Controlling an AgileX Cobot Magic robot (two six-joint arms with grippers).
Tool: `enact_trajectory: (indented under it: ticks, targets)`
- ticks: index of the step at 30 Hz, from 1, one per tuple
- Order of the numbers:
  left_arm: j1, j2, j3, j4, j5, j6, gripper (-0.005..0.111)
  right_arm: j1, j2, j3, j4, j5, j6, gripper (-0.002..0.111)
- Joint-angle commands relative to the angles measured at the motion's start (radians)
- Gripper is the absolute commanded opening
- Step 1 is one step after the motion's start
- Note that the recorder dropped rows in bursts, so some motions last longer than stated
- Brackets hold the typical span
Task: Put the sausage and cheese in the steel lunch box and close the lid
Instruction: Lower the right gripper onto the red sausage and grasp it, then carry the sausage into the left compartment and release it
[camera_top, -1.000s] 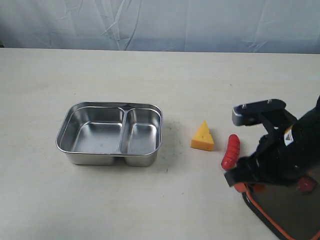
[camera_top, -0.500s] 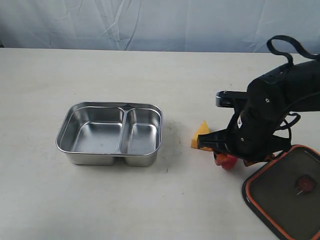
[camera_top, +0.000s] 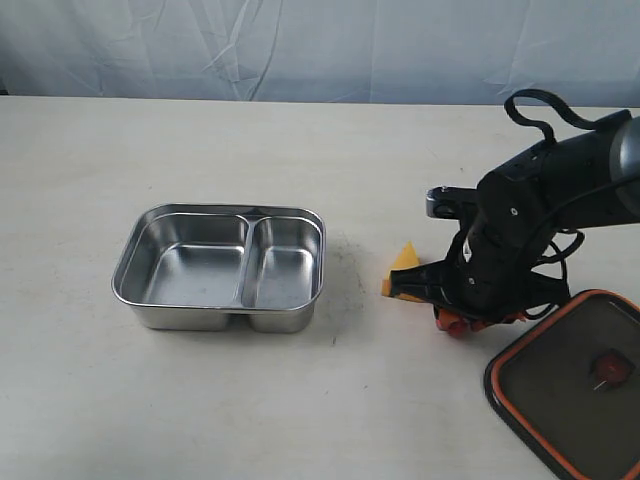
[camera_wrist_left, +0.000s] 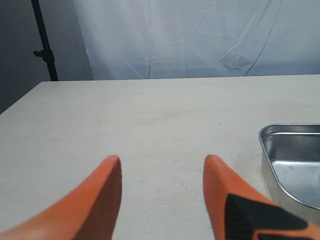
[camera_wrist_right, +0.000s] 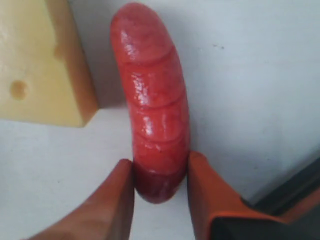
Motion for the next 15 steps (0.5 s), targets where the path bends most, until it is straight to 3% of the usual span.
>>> enact_trajectory:
  ticks: [1,11,13,15]
  targets:
    - [-0.006,-0.005,0.001,0.0,-0.014,0.0,0.049,-0.002,-0.02,-0.002,-0.035,0.099,-0.007,0.0]
    - [-0.006,-0.005,0.001,0.0,-0.014,0.0,0.049,0.002,-0.312,-0.002,-0.043,0.128,-0.005,0.0]
    - [-0.006,-0.005,0.001,0.0,-0.014,0.0,0.049,0.048,-0.378,-0.002,-0.02,0.043,-0.045,0.0]
    - [-0.006,-0.005,0.001,0.0,-0.014,0.0,0.049,0.118,-0.381,-0.027,0.098,-0.085,-0.238,0.0]
